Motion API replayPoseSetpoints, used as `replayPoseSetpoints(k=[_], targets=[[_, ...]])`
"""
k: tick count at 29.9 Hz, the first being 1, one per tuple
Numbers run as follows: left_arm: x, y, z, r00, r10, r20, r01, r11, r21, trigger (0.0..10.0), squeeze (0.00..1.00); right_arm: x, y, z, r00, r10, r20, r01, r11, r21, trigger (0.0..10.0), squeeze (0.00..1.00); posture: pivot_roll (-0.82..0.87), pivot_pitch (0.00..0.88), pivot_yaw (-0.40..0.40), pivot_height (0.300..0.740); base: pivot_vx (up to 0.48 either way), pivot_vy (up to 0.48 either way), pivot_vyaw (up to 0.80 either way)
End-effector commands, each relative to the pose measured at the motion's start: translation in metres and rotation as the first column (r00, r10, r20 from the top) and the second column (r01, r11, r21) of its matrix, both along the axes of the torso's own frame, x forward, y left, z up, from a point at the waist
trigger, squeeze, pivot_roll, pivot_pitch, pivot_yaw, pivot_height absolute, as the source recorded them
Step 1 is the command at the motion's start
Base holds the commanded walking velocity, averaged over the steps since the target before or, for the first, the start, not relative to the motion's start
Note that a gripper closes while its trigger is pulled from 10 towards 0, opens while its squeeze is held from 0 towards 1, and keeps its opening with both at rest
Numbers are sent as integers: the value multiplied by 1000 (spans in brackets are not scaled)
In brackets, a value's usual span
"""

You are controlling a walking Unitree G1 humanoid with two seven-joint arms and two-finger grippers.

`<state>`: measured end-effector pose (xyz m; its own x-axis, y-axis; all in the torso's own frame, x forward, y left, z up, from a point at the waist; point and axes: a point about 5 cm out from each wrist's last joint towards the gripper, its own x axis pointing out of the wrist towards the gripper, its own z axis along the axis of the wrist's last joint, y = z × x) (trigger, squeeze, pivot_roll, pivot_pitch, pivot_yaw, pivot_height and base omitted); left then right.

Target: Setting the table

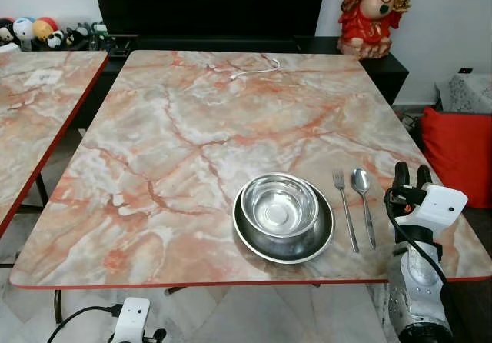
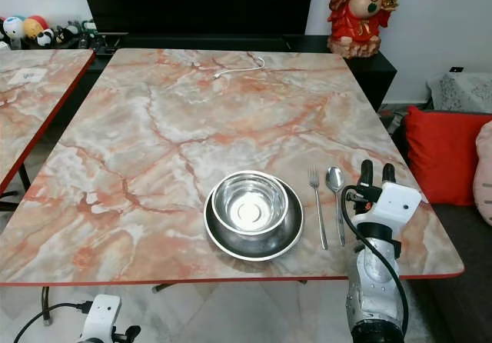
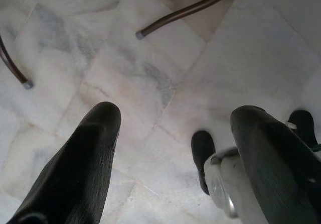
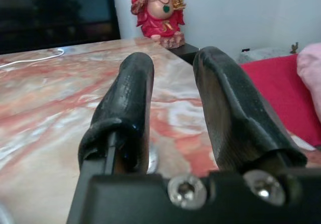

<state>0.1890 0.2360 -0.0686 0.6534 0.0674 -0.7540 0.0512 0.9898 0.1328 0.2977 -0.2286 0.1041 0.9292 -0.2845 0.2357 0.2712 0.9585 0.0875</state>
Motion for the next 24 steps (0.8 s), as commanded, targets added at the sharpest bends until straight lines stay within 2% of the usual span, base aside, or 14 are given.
replayPoseSetpoints(k=[1,9,13,20,24], targets=[[-13,8,-5,999,16,-41,-16,1000,14,10000,0,4,7,3,1000,24,7,-24,1000,-5,10000,0,83,0,-25,740,0,480,0],[-22,17,-6,998,23,-63,-21,999,27,10000,0,5,11,7,999,47,15,-46,998,-44,10000,0,85,0,-25,740,0,480,0],[-22,22,-5,997,26,-68,-24,999,33,10000,0,5,10,9,999,46,26,-44,998,-46,10000,0,86,0,-22,740,0,480,431],[-23,22,-5,997,29,-71,-26,999,33,10000,0,5,10,17,997,41,64,-38,998,-42,10000,0,86,0,-23,740,0,480,0],[-24,21,-6,996,36,-76,-33,999,32,10000,0,6,15,24,994,60,93,-54,997,-62,10000,0,89,0,-25,740,0,480,0]])
